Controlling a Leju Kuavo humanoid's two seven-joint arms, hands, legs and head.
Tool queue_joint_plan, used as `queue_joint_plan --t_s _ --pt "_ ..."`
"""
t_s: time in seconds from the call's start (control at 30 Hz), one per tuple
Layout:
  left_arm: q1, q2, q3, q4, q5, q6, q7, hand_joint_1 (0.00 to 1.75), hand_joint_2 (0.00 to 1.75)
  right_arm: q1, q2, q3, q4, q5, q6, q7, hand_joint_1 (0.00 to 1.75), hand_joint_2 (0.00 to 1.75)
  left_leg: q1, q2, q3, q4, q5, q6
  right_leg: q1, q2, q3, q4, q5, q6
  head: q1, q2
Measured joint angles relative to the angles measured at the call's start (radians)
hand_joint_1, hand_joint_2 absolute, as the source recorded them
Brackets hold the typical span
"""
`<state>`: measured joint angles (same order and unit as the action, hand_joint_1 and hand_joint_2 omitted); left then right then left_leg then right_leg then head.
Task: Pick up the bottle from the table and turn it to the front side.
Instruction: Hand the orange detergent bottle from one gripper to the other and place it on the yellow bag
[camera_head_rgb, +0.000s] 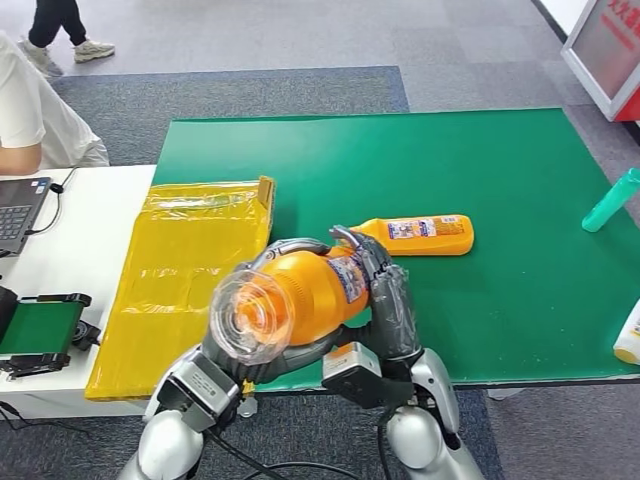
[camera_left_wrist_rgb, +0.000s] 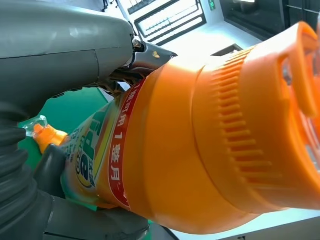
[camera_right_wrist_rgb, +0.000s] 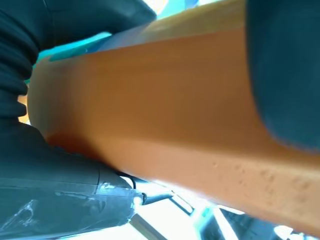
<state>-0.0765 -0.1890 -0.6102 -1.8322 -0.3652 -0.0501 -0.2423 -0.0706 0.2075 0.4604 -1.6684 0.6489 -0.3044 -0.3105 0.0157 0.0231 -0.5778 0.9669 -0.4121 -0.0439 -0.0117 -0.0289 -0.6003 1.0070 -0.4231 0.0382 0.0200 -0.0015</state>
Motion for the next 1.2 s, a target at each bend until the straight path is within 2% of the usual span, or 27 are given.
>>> queue_joint_plan --t_s 0.2,0.47,0.6,0.8,1.0,1.2 --pt "0.008 0.0 0.011 -0.002 -0.022 0.039 -0.026 1.75 1.75 -0.004 0.0 -0.006 0.017 -0.055 0.037 0.027 0.0 1.75 0.0 0.0 0.0 0.0 0.0 0.0 0.0 0.0 0.0 0.0 0.0 0.0 0.0 0.0" --pt "0.049 0.0 0.05 -0.064 -0.194 0.249 -0.097 1.75 1.75 -0.059 0.013 -0.067 0.029 -0.064 0.087 0.102 0.0 1.75 0.0 0.0 -0.001 0.0 0.0 0.0 0.0 0.0 0.0 0.0 0.0 0.0 0.0 0.0" --pt "0.09 0.0 0.09 -0.111 -0.304 0.313 -0.098 1.75 1.75 0.0 0.009 -0.102 -0.004 -0.084 0.067 0.072 0.0 1.75 0.0 0.0 -0.001 0.0 0.0 0.0 0.0 -0.001 -0.001 0.0 0.0 0.0 0.0 0.0" --pt "0.133 0.003 0.161 -0.146 -0.425 0.34 -0.057 1.75 1.75 0.096 -0.005 -0.143 -0.092 -0.094 0.063 0.052 0.0 1.75 0.0 0.0 -0.002 0.0 -0.001 0.001 0.0 -0.001 -0.002 0.0 -0.001 0.0 0.0 0.0" --pt "0.136 0.007 0.22 -0.146 -0.57 0.354 -0.009 1.75 1.75 0.141 -0.012 -0.173 -0.157 -0.096 0.088 0.047 0.0 1.75 0.0 0.0 -0.002 0.0 0.0 0.0 0.0 0.0 -0.002 0.0 0.0 0.0 0.0 0.0" --pt "0.128 0.017 0.307 -0.113 -0.896 0.355 0.071 1.75 1.75 0.158 -0.022 -0.203 -0.202 -0.15 0.207 0.055 0.0 1.75 0.0 0.0 -0.002 0.0 0.0 0.0 0.0 0.0 -0.002 0.0 0.0 0.0 0.0 0.0"
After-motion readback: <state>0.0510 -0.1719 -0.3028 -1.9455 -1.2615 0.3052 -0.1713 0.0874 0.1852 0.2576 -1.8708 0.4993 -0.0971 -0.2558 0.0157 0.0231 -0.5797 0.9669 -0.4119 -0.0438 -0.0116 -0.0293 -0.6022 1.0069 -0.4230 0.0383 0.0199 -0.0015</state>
